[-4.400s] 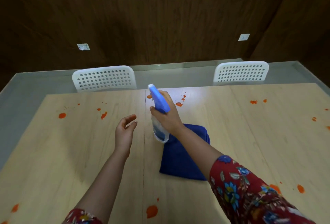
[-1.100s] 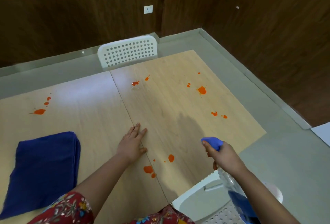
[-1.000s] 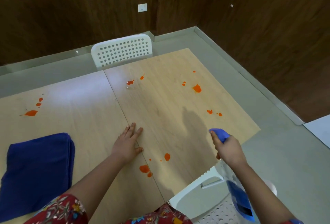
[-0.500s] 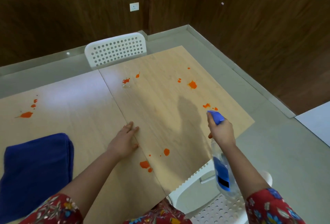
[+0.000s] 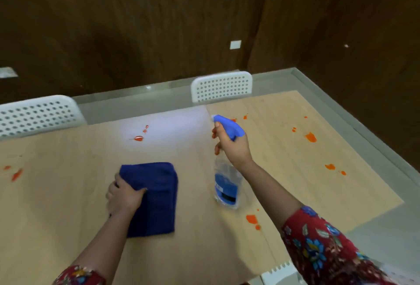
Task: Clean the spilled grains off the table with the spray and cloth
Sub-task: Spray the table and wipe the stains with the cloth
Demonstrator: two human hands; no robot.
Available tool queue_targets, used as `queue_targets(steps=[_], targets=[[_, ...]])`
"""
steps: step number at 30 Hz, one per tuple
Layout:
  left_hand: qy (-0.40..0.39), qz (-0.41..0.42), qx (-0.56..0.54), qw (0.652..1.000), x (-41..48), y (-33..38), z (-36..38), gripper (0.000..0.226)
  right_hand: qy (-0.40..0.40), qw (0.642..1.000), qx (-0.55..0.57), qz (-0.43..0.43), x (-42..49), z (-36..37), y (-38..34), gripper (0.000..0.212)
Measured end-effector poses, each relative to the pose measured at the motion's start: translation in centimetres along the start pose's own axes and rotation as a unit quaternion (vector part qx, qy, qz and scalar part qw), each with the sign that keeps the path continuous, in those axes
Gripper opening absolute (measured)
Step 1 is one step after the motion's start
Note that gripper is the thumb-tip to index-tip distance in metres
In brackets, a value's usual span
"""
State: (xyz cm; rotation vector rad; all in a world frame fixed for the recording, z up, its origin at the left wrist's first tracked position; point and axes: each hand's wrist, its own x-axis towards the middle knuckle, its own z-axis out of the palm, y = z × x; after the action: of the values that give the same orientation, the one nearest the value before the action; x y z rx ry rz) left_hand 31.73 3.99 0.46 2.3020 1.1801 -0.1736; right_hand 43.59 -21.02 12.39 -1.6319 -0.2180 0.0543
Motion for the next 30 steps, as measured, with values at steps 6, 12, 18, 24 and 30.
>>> queue_targets(steps=[6, 12, 18, 24, 30], targets=[[-0.14, 0.03, -0.051, 0.988, 1.3, -0.8, -1.3, 0.02, -0.016, 0.998, -0.006, -0.061, 3.1, 6.7, -0.6, 0.004], [-0.233, 0.125, -0.251, 0.931, -2.7, 0.1, -6.0, 0.025, -0.046, 0.998, -0.02, -0.038, 4.6, 10.8, -1.1, 0.016], [-0.285, 0.16, -0.283, 0.902, -4.2, 1.9, -7.9, 0.035, -0.075, 0.995, -0.062, -0.009, 2.9, 9.5, 0.8, 0.067], [-0.338, 0.14, -0.37, 0.854, -7.0, 4.6, -6.1, 0.035, -0.092, 0.963, 0.035, 0.251, -4.8, 4.0, 6.4, 0.052], [-0.422, 0.108, -0.402, 0.806, -10.6, 8.0, -0.5, 0.027, -0.096, 0.928, 0.042, 0.359, -10.8, -4.3, 7.9, 0.038]])
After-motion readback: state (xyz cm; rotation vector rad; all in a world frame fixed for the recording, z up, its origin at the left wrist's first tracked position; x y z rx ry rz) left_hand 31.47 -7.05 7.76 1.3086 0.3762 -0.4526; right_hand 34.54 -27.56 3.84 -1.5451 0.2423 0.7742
